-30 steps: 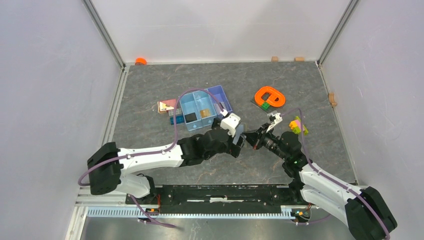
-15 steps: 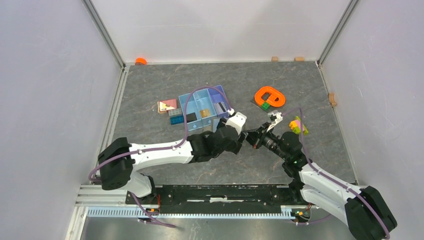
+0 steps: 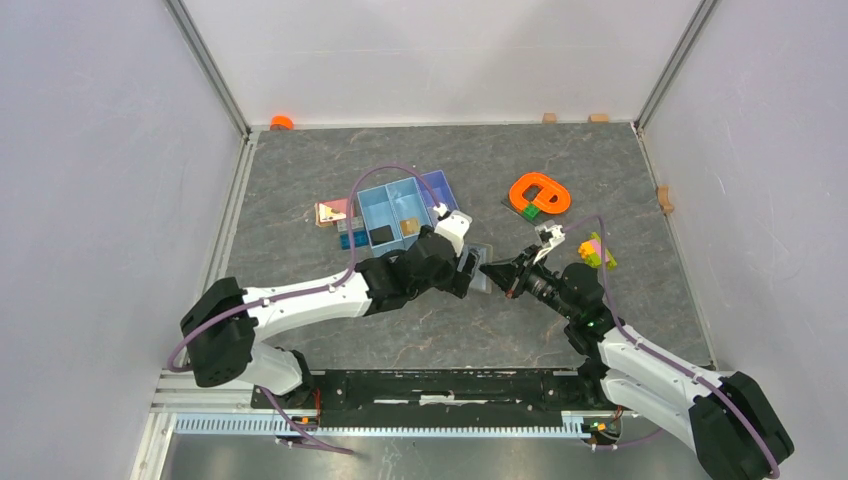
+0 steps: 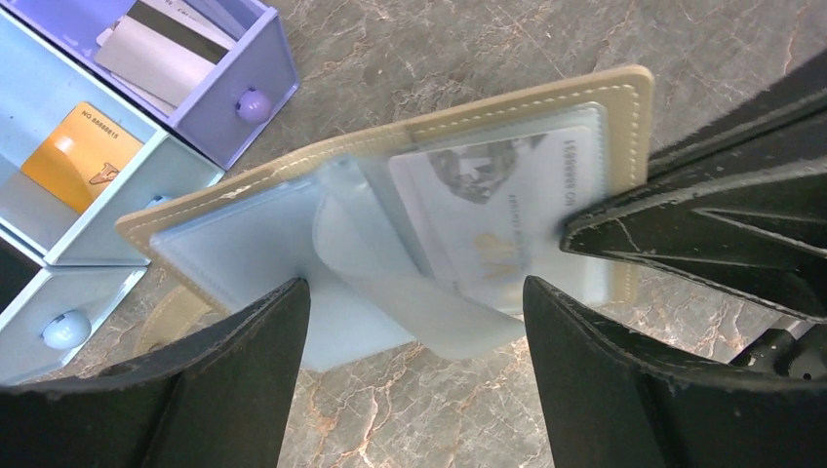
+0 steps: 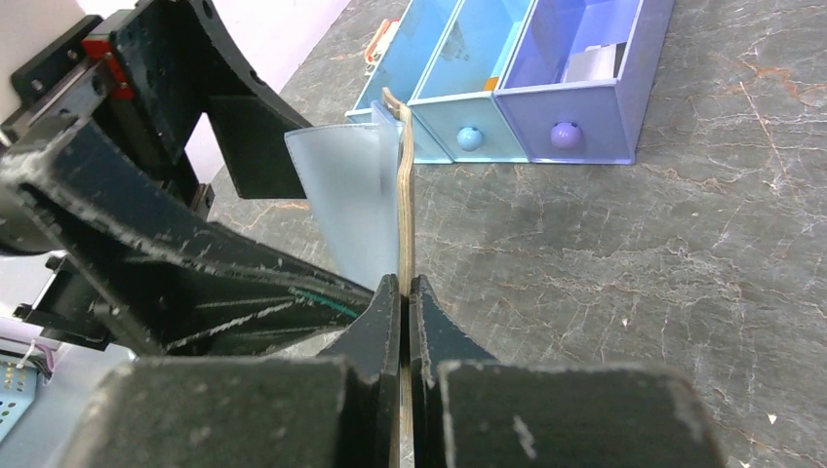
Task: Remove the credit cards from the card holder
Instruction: Remove the credit card from the card holder.
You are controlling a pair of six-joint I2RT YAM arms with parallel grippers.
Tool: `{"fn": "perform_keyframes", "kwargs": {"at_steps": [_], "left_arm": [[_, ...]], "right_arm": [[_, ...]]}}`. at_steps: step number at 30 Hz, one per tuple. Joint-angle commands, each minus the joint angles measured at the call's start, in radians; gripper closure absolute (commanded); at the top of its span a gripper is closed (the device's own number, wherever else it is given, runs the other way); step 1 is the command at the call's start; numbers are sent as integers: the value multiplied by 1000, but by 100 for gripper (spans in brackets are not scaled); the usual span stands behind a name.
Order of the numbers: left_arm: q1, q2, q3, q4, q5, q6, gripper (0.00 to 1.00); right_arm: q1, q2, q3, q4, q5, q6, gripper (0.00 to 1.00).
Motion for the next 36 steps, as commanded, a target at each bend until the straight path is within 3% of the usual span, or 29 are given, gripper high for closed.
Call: {"fn": "perform_keyframes", "kwargs": {"at_steps": [1,10,16,24,29,36], "left_arm": [[44,-20,-4,5,32,-57,17],[174,-107,-81,4,26,-148,20],[207,-144,-134,66,99,-177,0],[254,-172,-208,219,287,-193,0],[282,-177,-244,295,383,-225,0],[289,-212,-247,231,293,-250,0]], "right_arm": [[-2,-1,19,39,-26,3,100],[-7,-25,19,8,1,-3,100],[-32,-45,23,-14,-10,-7,100],[-152,44,-36,254,-277,174,100],[-186,66,-46,323,-332,228,100],[-218,26,-61,288,-294,221,100]]}}
